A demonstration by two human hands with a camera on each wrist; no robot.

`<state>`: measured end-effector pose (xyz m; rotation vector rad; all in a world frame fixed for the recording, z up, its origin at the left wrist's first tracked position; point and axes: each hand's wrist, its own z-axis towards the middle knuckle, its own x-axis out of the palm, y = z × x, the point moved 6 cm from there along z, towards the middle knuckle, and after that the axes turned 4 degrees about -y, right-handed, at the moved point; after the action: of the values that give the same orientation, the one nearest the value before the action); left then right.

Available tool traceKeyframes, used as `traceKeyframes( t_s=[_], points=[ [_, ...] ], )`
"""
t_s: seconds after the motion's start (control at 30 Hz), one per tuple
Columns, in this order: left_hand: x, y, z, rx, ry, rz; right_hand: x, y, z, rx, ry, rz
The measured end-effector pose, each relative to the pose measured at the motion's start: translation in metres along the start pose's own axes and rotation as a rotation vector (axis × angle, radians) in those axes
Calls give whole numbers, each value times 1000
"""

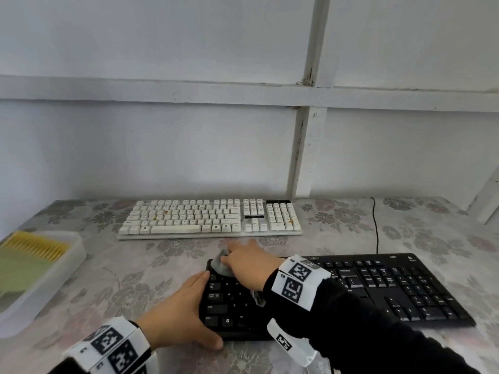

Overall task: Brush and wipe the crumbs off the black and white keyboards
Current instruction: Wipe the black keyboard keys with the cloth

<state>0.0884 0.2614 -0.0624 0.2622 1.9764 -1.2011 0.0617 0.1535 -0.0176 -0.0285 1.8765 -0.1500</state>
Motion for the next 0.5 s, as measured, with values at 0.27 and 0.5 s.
traceKeyframes(
  t_s=[0.27, 0.5],
  points=[
    [-2, -4, 3, -43, 30, 31, 19, -49, -27, 71, -31, 89],
    [-1, -5, 3, -33, 23, 9, 40, -119, -71, 246, -14, 64]
  ],
)
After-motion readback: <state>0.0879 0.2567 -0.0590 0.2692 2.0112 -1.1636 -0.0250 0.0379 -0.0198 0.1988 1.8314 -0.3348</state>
